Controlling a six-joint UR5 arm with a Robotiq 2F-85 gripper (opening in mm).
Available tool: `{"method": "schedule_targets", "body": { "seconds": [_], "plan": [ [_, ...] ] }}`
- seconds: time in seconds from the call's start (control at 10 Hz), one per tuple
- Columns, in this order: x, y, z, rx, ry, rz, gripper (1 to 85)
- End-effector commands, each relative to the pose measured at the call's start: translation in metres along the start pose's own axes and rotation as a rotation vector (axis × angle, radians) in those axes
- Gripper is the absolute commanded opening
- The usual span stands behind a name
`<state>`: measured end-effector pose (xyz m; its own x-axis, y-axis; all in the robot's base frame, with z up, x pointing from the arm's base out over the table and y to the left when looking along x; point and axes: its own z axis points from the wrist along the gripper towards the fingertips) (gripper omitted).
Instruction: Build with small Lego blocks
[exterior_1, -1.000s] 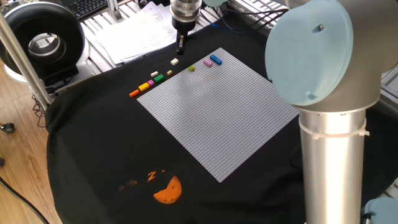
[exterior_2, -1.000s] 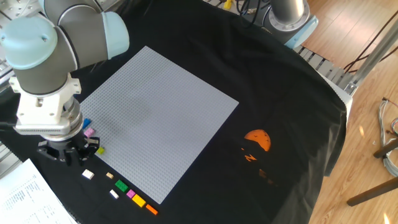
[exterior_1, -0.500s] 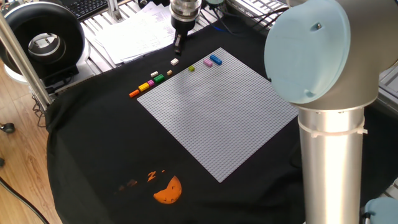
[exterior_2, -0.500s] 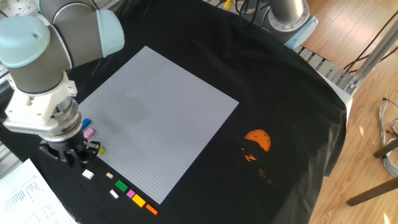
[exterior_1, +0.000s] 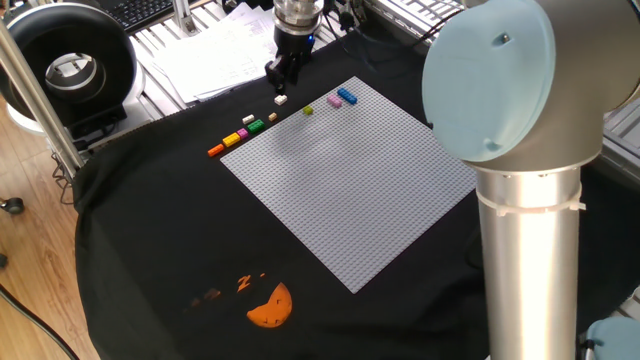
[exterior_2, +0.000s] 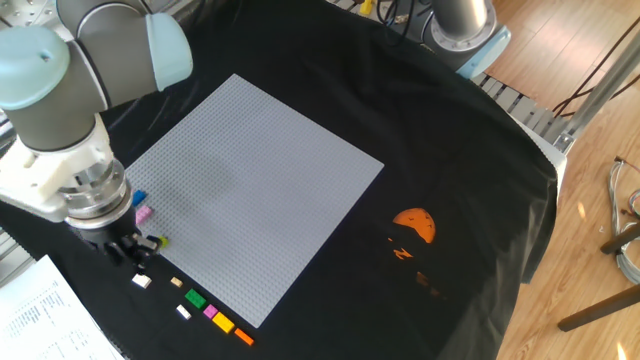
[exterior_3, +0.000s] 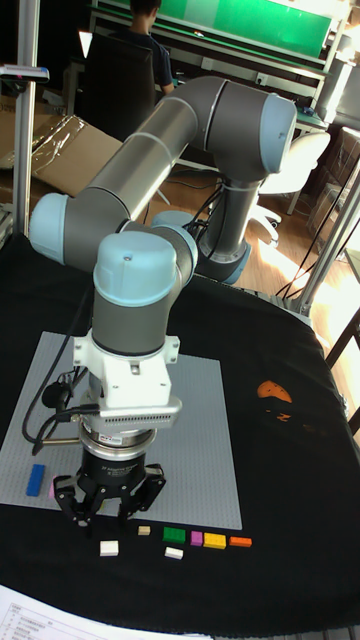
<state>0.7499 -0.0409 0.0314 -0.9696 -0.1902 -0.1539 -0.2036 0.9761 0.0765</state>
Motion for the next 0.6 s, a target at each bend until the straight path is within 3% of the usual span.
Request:
{"method": "schedule_targets", "body": {
  "seconds": [0.0,0.5],
  "plan": [
    [-0.002,0.011,0.010,-0.031,-0.007,0.136,43.3],
    [-0.002,0.001,0.023,0.023,-0.003,0.142,42.7]
  ]
}}
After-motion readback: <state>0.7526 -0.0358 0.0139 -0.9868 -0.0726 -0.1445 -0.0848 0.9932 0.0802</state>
